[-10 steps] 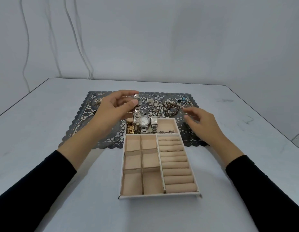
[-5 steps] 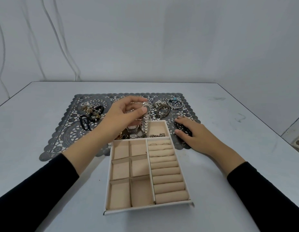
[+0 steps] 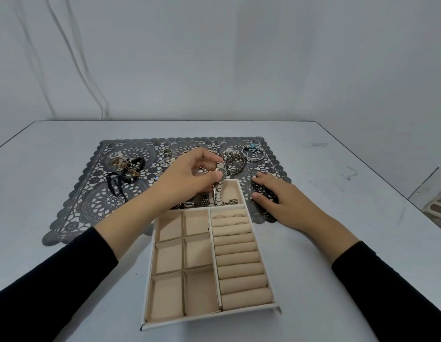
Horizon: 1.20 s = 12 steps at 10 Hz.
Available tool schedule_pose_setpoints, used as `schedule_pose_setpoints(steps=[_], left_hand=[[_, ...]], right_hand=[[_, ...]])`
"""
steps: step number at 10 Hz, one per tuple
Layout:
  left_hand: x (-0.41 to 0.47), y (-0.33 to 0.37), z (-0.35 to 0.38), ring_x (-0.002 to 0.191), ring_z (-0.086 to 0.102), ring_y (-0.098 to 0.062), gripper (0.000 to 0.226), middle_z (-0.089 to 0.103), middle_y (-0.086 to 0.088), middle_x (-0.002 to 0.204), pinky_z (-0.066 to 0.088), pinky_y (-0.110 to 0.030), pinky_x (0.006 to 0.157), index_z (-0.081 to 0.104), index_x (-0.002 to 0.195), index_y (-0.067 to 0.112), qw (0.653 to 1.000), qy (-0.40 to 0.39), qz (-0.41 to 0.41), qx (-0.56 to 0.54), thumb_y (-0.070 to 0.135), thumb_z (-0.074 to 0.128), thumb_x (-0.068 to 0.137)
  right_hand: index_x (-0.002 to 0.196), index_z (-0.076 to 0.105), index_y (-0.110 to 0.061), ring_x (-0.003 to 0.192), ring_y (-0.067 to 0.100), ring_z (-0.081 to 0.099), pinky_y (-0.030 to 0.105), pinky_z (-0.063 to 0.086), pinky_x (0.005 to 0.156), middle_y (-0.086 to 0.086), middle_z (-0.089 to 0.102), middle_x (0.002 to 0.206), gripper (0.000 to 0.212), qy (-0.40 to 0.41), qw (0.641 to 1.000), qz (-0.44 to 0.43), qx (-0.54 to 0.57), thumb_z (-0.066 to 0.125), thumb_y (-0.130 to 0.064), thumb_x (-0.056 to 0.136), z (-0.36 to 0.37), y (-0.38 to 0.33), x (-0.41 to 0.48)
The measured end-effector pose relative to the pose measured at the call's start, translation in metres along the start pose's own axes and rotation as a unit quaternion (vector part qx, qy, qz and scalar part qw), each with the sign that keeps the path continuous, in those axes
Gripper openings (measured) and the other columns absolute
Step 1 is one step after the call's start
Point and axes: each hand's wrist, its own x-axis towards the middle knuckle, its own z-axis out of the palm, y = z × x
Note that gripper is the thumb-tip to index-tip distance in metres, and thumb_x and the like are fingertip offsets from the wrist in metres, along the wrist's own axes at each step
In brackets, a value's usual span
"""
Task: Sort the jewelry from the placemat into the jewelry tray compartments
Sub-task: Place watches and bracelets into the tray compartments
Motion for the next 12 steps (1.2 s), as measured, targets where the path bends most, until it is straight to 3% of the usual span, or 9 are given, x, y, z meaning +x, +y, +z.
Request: schedule_pose_setpoints(steps=[1, 3, 4, 6, 7, 8, 10, 11, 12], left_hand=[[-0.001, 0.001, -0.001, 0.091, 0.071, -0.026, 0.020, 0.066, 0.001, 0.108, 0.056, -0.041, 0.091, 0.065, 0.104, 0.031, 0.998, 0.005, 0.021, 0.060, 0.022, 0.072, 0.088], [-0.003, 0.000, 0.000, 0.092, 0.069, -0.014, 0.019, 0.068, 0.004, 0.101, 0.055, -0.035, 0.093, 0.064, 0.101, 0.027, 0.993, -0.007, 0.057, 0.102, 0.019, 0.073, 0.087], [-0.005, -0.002, 0.002, 0.087, 0.067, -0.005, 0.019, 0.068, 0.004, 0.093, 0.055, -0.028, 0.091, 0.064, 0.104, 0.016, 0.991, -0.031, 0.079, 0.108, 0.014, 0.072, 0.087], [-0.006, 0.000, -0.001, 0.086, 0.061, 0.014, 0.016, 0.068, 0.015, 0.099, 0.042, -0.008, 0.074, 0.065, 0.104, 0.027, 0.970, -0.033, 0.107, 0.215, 0.026, 0.071, 0.089], [-0.001, -0.004, -0.005, 0.100, 0.059, 0.005, 0.018, 0.068, 0.015, 0.109, 0.039, -0.007, 0.072, 0.067, 0.106, 0.023, 0.956, -0.022, 0.118, 0.269, 0.028, 0.071, 0.089], [0.002, -0.007, -0.009, 0.105, 0.059, -0.003, 0.018, 0.068, 0.015, 0.107, 0.045, -0.016, 0.086, 0.067, 0.105, 0.023, 0.954, -0.016, 0.107, 0.278, 0.027, 0.072, 0.088], [0.007, -0.010, -0.015, 0.098, 0.065, -0.006, 0.022, 0.068, 0.019, 0.097, 0.049, -0.028, 0.091, 0.067, 0.110, 0.034, 0.952, -0.030, 0.102, 0.288, 0.030, 0.070, 0.088], [0.009, -0.009, -0.015, 0.099, 0.063, 0.002, 0.019, 0.070, 0.016, 0.101, 0.045, -0.015, 0.086, 0.069, 0.106, 0.034, 0.947, -0.036, 0.116, 0.296, 0.029, 0.071, 0.088], [0.012, -0.010, -0.016, 0.099, 0.061, 0.002, 0.018, 0.070, 0.016, 0.103, 0.044, -0.017, 0.086, 0.071, 0.104, 0.028, 0.945, -0.028, 0.112, 0.306, 0.034, 0.072, 0.087]], right_hand=[[0.143, 0.043, -0.023, 0.143, 0.007, 0.025, 0.023, 0.020, 0.113, -0.008, 0.034, 0.154, 0.050, -0.002, 1.000, 0.000, 0.002, 0.048, -0.042, 0.097, 0.000, -0.001, 0.000], [0.144, 0.042, -0.024, 0.143, 0.007, 0.024, 0.025, 0.020, 0.114, -0.008, 0.033, 0.154, 0.051, -0.007, 1.000, 0.004, 0.002, 0.048, -0.043, 0.097, -0.001, -0.002, 0.000], [0.144, 0.042, -0.024, 0.143, 0.007, 0.024, 0.020, 0.017, 0.112, -0.008, 0.033, 0.154, 0.050, -0.007, 1.000, 0.003, 0.004, 0.049, -0.042, 0.097, -0.001, -0.002, 0.000], [0.143, 0.043, -0.025, 0.143, 0.005, 0.023, 0.017, 0.016, 0.109, -0.009, 0.033, 0.154, 0.050, -0.002, 1.000, 0.007, 0.005, 0.049, -0.042, 0.097, 0.000, -0.002, -0.001], [0.143, 0.042, -0.025, 0.143, 0.006, 0.023, 0.018, 0.016, 0.110, -0.010, 0.032, 0.154, 0.050, -0.005, 1.000, 0.007, 0.003, 0.048, -0.042, 0.097, -0.001, -0.002, -0.001], [0.143, 0.042, -0.025, 0.144, 0.006, 0.022, 0.021, 0.017, 0.112, -0.009, 0.032, 0.154, 0.050, -0.007, 1.000, 0.007, 0.003, 0.048, -0.042, 0.097, -0.001, -0.002, -0.001], [0.143, 0.043, -0.025, 0.144, 0.006, 0.022, 0.020, 0.017, 0.112, -0.009, 0.033, 0.154, 0.049, -0.005, 1.000, 0.007, 0.001, 0.049, -0.041, 0.097, 0.000, -0.002, -0.001], [0.143, 0.043, -0.025, 0.143, 0.005, 0.023, 0.020, 0.017, 0.112, -0.009, 0.033, 0.154, 0.049, -0.004, 1.000, 0.006, 0.000, 0.049, -0.041, 0.097, 0.000, -0.001, 0.000], [0.143, 0.043, -0.025, 0.143, 0.006, 0.023, 0.021, 0.017, 0.113, -0.010, 0.033, 0.154, 0.049, -0.003, 1.000, 0.006, 0.000, 0.049, -0.041, 0.097, 0.000, -0.001, 0.000]])
